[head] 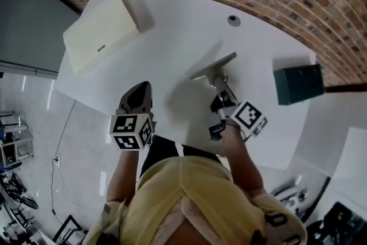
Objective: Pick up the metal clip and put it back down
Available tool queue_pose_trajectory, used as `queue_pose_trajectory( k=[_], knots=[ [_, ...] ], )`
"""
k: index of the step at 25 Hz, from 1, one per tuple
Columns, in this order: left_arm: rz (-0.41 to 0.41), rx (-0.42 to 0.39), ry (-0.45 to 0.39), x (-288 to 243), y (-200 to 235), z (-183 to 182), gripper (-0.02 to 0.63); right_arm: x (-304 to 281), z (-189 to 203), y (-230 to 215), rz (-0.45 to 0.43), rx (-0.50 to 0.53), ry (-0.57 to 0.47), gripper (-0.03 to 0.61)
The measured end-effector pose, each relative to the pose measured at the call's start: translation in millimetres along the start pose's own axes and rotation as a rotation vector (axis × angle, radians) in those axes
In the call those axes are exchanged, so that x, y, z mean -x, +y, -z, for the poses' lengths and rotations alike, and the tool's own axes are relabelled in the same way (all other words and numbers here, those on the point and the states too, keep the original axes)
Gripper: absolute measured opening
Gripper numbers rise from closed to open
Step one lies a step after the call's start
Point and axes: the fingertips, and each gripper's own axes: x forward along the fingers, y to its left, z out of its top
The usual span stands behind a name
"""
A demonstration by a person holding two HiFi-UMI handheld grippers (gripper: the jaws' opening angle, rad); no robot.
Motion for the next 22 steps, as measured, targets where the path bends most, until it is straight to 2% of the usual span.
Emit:
queue_pose_trajectory(
  k=[5, 12, 22],
  knots=[
    [-0.015, 0.022, -0.038, 5.0, 23.1, -2.4, 0.003, -2.6, 5.9, 14.0, -0.011, 0.004, -0.007, 0.006],
    [0.003, -0.010, -0.088, 8.5, 50.3, -28.0, 0.003, -14.9, 7.8, 38.3, -0.006, 0.016, -0.047, 0.006],
    [-0.027, 0.004, -0.114, 22.1, 131.9, -51.6, 0.003, -68.0, 29.9, 93.3, -0.027, 0.064, -0.051, 0.006]
  ],
)
